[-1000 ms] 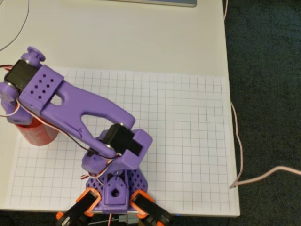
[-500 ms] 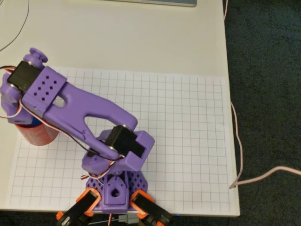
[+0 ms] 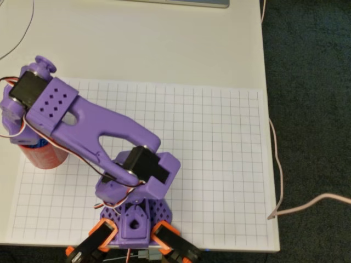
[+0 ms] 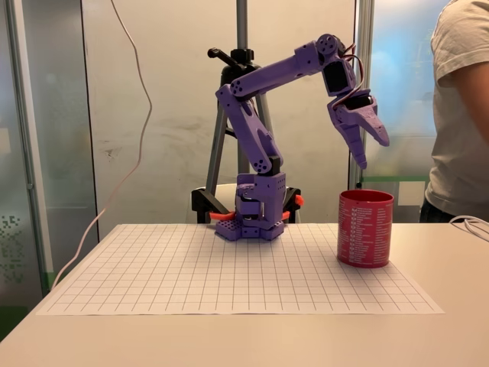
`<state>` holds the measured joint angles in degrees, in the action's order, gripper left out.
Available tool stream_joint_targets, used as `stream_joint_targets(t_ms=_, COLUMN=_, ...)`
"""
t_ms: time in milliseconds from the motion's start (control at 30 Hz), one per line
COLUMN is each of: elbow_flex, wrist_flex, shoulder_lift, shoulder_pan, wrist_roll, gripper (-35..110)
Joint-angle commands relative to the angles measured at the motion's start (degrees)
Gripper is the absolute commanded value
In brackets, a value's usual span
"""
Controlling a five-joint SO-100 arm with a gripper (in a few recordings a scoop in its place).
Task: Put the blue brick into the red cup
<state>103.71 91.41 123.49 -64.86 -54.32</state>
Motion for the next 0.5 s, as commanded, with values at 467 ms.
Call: stream_joint_targets(t_ms=467, elbow_flex=0.2, wrist_flex=-3.1, shoulder_lift=0.8, shoulder_pan=3.3, wrist_roll=-7.0, gripper=0)
